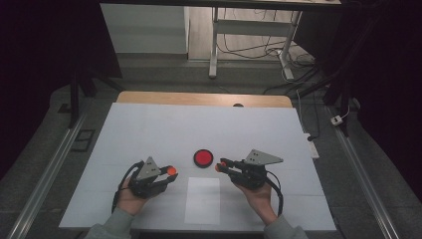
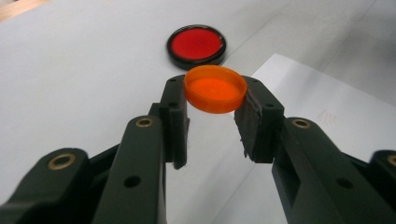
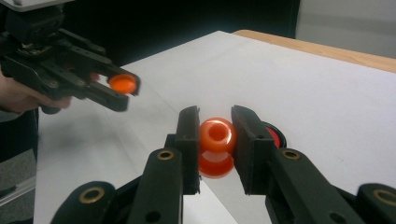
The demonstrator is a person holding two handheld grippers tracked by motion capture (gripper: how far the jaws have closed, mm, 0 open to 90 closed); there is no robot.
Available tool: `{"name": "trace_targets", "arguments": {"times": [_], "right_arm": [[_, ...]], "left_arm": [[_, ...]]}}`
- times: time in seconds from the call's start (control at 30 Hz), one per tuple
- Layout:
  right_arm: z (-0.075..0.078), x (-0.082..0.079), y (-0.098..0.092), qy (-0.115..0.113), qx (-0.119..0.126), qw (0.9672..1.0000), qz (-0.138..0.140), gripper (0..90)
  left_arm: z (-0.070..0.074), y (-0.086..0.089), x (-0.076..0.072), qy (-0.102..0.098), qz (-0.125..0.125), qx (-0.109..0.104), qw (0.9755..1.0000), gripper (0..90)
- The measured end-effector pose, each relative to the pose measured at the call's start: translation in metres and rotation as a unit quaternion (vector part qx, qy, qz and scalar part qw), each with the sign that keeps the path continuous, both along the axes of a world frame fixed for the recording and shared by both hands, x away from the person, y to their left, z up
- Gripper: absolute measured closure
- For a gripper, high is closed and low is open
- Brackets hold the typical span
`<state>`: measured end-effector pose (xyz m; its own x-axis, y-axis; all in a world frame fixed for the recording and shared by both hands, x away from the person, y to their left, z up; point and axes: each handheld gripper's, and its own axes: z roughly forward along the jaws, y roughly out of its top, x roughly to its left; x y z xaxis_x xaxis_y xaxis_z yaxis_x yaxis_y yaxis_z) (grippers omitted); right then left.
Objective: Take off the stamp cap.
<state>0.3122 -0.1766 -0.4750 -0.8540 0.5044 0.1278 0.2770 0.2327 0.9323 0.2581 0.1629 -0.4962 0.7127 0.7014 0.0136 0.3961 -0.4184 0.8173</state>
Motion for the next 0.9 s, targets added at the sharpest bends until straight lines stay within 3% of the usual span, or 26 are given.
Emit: {"name": "trace_targets", "arguments": {"times": [0.17, 0.6, 0.9], "right_arm": [[0.000, 0.000, 0.000, 0.001, 0.000, 1.0000, -0.003, 72.0], [0.000, 0.002, -0.004, -0.001, 0.000, 1.0000, -0.009, 72.0], [0.002, 0.003, -0.007, -0.008, 0.000, 0.9999, -0.015, 72.0]], "left_arm": [[0.000, 0.021, -0.009, 0.002, 0.020, -0.009, 0.9998, 64.8], [-0.008, 0.049, -0.027, 0.009, 0.042, -0.015, 0.9990, 64.8], [-0.013, 0.054, -0.026, 0.016, 0.040, -0.012, 0.9990, 64.8]]}}
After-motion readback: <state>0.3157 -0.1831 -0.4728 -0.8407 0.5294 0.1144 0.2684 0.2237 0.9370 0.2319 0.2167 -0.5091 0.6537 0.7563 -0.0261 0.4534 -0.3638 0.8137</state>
